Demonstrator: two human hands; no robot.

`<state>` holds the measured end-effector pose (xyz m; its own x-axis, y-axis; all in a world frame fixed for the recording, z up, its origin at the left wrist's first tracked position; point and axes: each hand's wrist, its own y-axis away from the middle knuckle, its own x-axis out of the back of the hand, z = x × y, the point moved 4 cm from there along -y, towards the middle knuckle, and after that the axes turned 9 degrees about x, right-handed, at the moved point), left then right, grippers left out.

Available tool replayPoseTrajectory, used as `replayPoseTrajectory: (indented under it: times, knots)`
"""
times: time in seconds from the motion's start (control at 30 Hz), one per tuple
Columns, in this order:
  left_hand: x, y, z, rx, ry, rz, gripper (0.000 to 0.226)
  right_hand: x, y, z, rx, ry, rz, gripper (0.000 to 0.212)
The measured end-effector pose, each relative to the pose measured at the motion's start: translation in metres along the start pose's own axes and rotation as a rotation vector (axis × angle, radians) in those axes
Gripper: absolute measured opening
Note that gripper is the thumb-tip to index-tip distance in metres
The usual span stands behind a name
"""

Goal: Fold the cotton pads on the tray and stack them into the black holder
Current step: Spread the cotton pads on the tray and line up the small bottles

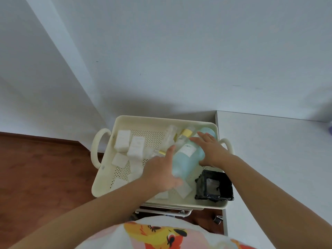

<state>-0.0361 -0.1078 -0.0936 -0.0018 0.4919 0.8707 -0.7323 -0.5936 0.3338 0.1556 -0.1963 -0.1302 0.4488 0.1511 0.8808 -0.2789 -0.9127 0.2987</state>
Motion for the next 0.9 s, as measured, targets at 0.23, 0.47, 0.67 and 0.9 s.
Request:
replayPoseTrajectory:
  times: [0.23,0.47,0.67,0.9]
  knots:
    - [0.077,-0.022,0.033,-0.023,0.34,0.224,0.097,0.036,0.017,-0.032,0.263,-0.181,0.512,0.086]
    - [0.112,-0.065,0.058,-0.213,0.5,0.19,0.072,0.081,0.008,-0.021,0.154,-0.432,0.687,0.092]
    - [0.1,-0.09,0.076,-0.404,0.414,0.048,0.067,0.102,0.003,0.016,-0.04,-0.557,0.767,0.085]
    - [0.06,-0.112,0.012,-0.162,0.282,0.052,0.064,0.094,0.011,0.043,-0.083,-0.631,0.748,0.091]
